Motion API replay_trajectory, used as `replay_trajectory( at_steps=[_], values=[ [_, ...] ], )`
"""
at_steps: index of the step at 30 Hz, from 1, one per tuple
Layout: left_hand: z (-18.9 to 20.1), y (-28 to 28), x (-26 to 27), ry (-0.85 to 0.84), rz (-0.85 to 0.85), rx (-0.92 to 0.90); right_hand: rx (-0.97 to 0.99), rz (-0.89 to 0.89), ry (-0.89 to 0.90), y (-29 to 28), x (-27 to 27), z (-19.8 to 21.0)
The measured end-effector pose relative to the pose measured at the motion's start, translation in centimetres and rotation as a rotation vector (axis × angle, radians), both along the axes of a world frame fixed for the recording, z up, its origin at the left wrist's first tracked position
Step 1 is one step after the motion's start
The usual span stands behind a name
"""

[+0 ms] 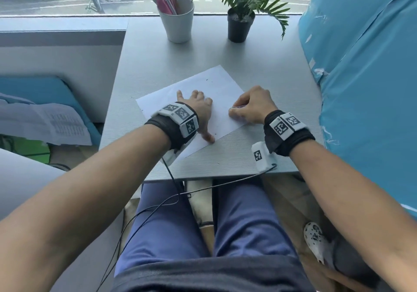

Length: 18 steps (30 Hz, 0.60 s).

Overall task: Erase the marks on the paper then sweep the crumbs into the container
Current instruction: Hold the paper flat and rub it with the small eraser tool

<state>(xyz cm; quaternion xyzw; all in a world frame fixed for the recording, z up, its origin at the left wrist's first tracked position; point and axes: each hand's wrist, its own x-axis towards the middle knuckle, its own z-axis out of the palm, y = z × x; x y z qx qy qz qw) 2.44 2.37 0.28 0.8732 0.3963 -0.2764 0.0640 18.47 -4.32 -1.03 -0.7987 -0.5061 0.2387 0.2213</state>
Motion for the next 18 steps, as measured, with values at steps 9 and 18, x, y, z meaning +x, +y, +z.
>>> replay_trajectory(
  at_steps=[9,18],
  values=[
    [-1.0,2.0,-2.1,-0.168,-0.098,-0.251,0.012,0.039,-0.112,1.2,-1.7,-0.1],
    [-1.4,1.9,-1.3,-0.145,-0.062,-0.251,0.033,-0.005,-0.144,0.7,-0.5,0.6]
  ],
)
